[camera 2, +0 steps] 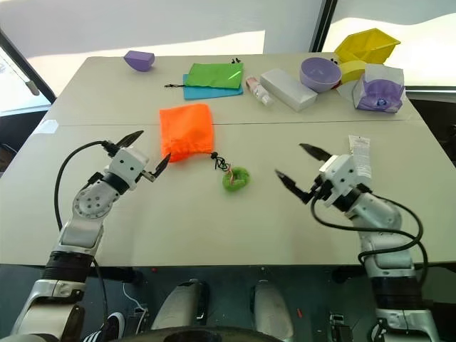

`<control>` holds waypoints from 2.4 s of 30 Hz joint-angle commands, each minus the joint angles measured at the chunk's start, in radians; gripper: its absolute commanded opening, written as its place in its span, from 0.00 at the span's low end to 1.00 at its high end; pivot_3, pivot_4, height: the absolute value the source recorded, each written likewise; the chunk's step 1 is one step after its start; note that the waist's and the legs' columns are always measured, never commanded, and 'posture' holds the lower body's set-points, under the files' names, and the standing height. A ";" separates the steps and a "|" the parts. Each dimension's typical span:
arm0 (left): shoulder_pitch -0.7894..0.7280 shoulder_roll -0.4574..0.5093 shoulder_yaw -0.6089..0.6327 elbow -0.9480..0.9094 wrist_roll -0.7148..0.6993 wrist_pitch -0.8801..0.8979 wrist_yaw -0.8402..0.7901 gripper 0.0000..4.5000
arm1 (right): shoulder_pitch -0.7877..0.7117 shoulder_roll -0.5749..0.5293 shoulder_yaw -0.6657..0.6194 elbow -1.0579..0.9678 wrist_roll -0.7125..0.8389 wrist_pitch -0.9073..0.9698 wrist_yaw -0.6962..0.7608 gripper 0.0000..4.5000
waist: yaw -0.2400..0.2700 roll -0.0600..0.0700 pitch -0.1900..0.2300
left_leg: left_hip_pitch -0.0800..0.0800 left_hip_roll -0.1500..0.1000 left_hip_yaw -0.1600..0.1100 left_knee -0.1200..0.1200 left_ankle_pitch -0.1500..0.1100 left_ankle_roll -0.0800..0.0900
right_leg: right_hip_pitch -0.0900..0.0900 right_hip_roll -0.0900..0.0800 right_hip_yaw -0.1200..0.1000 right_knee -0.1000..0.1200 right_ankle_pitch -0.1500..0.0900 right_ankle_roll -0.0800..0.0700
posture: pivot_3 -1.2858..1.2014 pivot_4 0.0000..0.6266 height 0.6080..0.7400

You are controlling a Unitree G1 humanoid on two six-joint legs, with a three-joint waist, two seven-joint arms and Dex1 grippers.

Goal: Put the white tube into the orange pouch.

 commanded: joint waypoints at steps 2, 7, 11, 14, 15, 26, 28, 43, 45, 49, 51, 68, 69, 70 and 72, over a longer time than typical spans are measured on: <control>-0.042 -0.032 -0.035 0.037 0.041 0.033 0.054 1.00 | 0.003 0.012 0.033 -0.044 -0.064 -0.029 -0.007 1.00 | 0.000 -0.001 0.000 | -0.001 -0.002 0.000 0.001 0.000 0.000 | -0.001 0.000 0.000 0.000 0.000 0.001 | 0.52 0.24 1.00; -0.056 -0.041 -0.049 0.063 0.073 0.054 0.098 1.00 | -0.025 0.034 0.021 -0.027 -0.075 -0.027 -0.036 1.00 | -0.004 -0.001 0.001 | -0.002 -0.001 0.000 0.001 0.000 0.000 | -0.003 0.001 -0.001 0.001 0.001 0.001 | 0.52 0.24 1.00; -0.094 -0.041 -0.049 0.107 0.079 0.069 0.123 1.00 | -0.029 0.037 0.016 -0.012 -0.087 -0.037 -0.041 1.00 | 0.001 -0.002 0.001 | -0.002 -0.001 -0.001 0.001 0.000 0.000 | -0.003 0.001 -0.001 0.001 0.001 0.001 | 0.52 0.24 1.00; -0.119 -0.040 -0.052 0.134 0.091 0.075 0.149 1.00 | -0.033 0.042 0.017 -0.004 -0.101 -0.045 -0.050 1.00 | 0.000 -0.003 0.001 | -0.003 -0.002 -0.001 0.002 0.000 0.000 | -0.003 0.000 -0.002 0.001 0.001 0.001 | 0.52 0.24 1.00; -0.125 -0.042 -0.051 0.146 0.091 0.087 0.157 1.00 | -0.035 0.043 0.016 0.002 -0.107 -0.049 -0.054 1.00 | 0.000 -0.003 0.002 | -0.004 -0.002 -0.001 0.003 0.000 0.000 | -0.003 0.000 -0.002 0.001 0.001 0.001 | 0.52 0.24 1.00; -0.133 -0.078 -0.062 0.153 0.044 0.123 0.120 0.12 | -0.034 0.050 0.015 0.024 -0.131 -0.077 -0.075 1.00 | -0.001 -0.003 0.002 | -0.004 -0.002 -0.001 0.004 0.000 0.000 | -0.003 0.000 -0.002 0.002 0.001 0.002 | 0.52 0.24 1.00; -0.131 -0.077 -0.062 0.150 0.037 0.128 0.110 0.00 | -0.035 0.050 0.016 0.026 -0.133 -0.080 -0.077 1.00 | -0.001 -0.003 0.002 | -0.004 -0.002 -0.001 0.004 0.000 0.000 | -0.003 0.000 -0.002 0.002 0.001 0.002 | 0.52 0.24 1.00; 0.004 -0.057 0.009 -0.305 -0.212 0.514 -0.098 0.00 | -0.056 0.042 0.016 0.058 -0.143 -0.097 -0.072 1.00 | -0.003 -0.003 0.002 | -0.004 0.000 -0.001 0.005 0.000 0.000 | -0.003 0.000 -0.001 0.003 0.001 0.002 | 0.52 0.24 1.00; 0.032 -0.047 0.009 -0.354 -0.223 0.551 -0.106 0.00 | -0.059 0.057 0.032 0.036 -0.140 -0.086 -0.074 1.00 | -0.004 -0.003 0.002 | -0.004 0.000 -0.001 0.005 0.000 0.000 | -0.003 0.000 -0.001 0.003 0.001 0.002 | 0.52 0.24 1.00; 0.080 -0.023 0.002 -0.463 -0.251 0.591 -0.138 0.00 | -0.057 0.068 0.042 0.040 -0.155 -0.091 -0.079 1.00 | -0.003 -0.003 0.002 | -0.004 0.000 -0.001 0.006 0.000 0.000 | -0.003 0.001 0.000 0.003 0.001 0.002 | 0.52 0.24 1.00; 0.099 -0.009 0.001 -0.506 -0.263 0.625 -0.154 0.00 | -0.056 0.061 0.030 0.060 -0.164 -0.094 -0.083 1.00 | -0.003 -0.003 0.002 | -0.004 0.000 -0.001 0.006 0.000 0.000 | -0.003 0.000 0.000 0.003 0.001 0.002 | 0.52 0.24 1.00; 0.094 -0.018 -0.068 -0.387 -0.162 0.483 -0.099 0.00 | -0.250 -0.093 -0.224 0.024 -0.199 0.698 -0.455 1.00 | -0.003 -0.003 0.002 | -0.005 -0.001 -0.001 0.012 -0.001 0.001 | -0.002 0.001 0.000 0.004 0.002 0.002 | 0.52 0.24 1.00; 0.093 -0.020 -0.068 -0.384 -0.162 0.478 -0.097 0.00 | -0.274 -0.097 -0.234 0.039 -0.202 0.774 -0.482 1.00 | -0.003 -0.002 0.002 | -0.006 -0.001 -0.001 0.012 -0.001 0.001 | -0.002 0.000 0.000 0.004 0.002 0.002 | 0.52 0.24 1.00; 0.093 -0.023 -0.067 -0.382 -0.165 0.475 -0.097 0.00 | -0.294 -0.089 -0.249 0.040 -0.180 0.846 -0.493 1.00 | -0.003 -0.002 0.002 | -0.006 -0.001 -0.001 0.012 -0.001 0.001 | -0.002 0.000 0.001 0.004 0.002 0.002 | 0.52 0.24 1.00; 0.091 -0.024 -0.068 -0.380 -0.164 0.470 -0.097 0.00 | -0.324 -0.069 -0.266 0.041 -0.153 0.954 -0.507 1.00 | -0.002 -0.003 0.002 | -0.006 -0.001 -0.001 0.012 -0.001 0.001 | -0.002 0.000 0.000 0.004 0.002 0.002 | 0.52 0.24 1.00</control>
